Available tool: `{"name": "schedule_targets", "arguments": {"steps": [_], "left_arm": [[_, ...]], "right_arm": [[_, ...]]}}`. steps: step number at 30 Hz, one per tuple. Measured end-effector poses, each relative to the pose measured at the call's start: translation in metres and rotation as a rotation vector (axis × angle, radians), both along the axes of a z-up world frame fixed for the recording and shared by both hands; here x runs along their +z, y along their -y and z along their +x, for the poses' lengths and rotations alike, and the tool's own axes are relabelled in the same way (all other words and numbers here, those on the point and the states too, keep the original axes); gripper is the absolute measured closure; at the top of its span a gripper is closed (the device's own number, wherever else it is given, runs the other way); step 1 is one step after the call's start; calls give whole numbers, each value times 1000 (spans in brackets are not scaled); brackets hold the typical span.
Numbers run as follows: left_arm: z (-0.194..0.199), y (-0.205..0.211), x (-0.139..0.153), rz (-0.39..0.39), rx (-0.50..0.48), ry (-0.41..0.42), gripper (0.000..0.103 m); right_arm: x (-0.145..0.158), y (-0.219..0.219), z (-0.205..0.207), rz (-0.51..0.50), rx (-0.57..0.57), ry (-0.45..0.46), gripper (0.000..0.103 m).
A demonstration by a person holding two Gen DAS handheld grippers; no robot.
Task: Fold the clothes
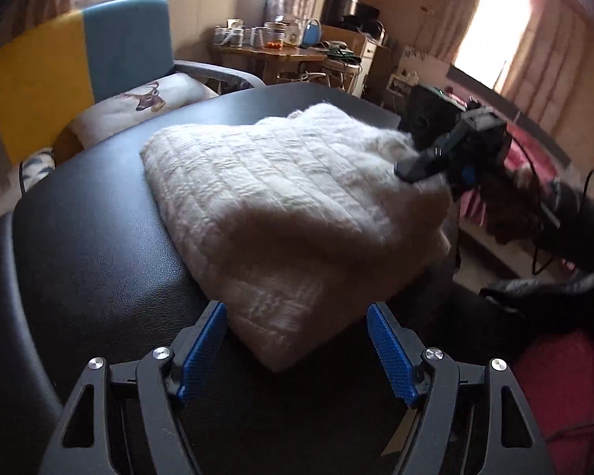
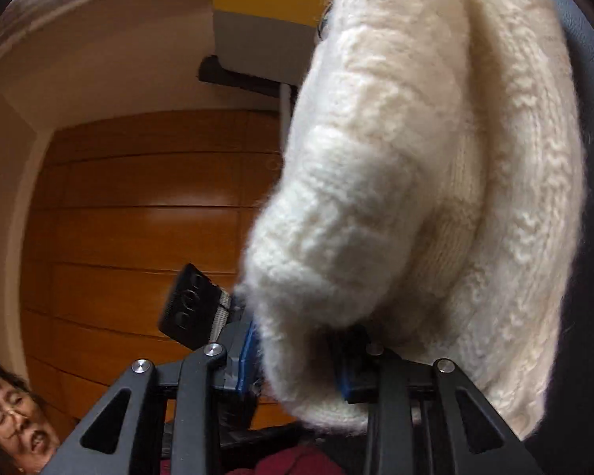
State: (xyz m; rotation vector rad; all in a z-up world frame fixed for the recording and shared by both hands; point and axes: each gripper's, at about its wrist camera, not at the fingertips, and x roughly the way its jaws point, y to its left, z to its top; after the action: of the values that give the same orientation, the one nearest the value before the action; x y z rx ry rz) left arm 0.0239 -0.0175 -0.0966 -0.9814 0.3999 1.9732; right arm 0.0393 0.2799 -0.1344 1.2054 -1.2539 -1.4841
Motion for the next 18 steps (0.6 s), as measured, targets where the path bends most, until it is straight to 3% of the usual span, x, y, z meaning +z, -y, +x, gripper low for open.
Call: {"name": "schedule_targets", "arguments": {"steps": [3, 4, 5, 6, 8, 11, 14, 15, 18], "left_arm": [[0, -18, -11, -98, 4, -76, 32], [-4, -22, -16, -122, 23, -81, 43], [-7, -26, -21, -146, 41, -85, 64], [-11, -22, -21, -128, 64, -77, 75], [-17, -11, -18, -74, 110, -53, 86], [-10, 6, -10, -11, 113, -53, 88], [8, 24, 0, 39, 73, -77, 88], [15, 30, 4, 56, 60, -85, 88], [17, 39, -21, -20, 55, -39, 88]], "right_arm": [[9, 2, 3, -81, -6, -20, 69], [13, 5, 2, -76, -6, -28, 69], [16, 7, 2, -61, -8, -38, 69], [20, 9, 2, -37, -11, -57, 70], [33, 13, 6, 33, -11, -118, 79], [61, 16, 16, 150, 5, -240, 96], [65, 13, 31, 225, 13, -277, 97], [59, 12, 35, 246, 18, -264, 97], [24, 17, 43, 383, 66, -175, 97]]}}
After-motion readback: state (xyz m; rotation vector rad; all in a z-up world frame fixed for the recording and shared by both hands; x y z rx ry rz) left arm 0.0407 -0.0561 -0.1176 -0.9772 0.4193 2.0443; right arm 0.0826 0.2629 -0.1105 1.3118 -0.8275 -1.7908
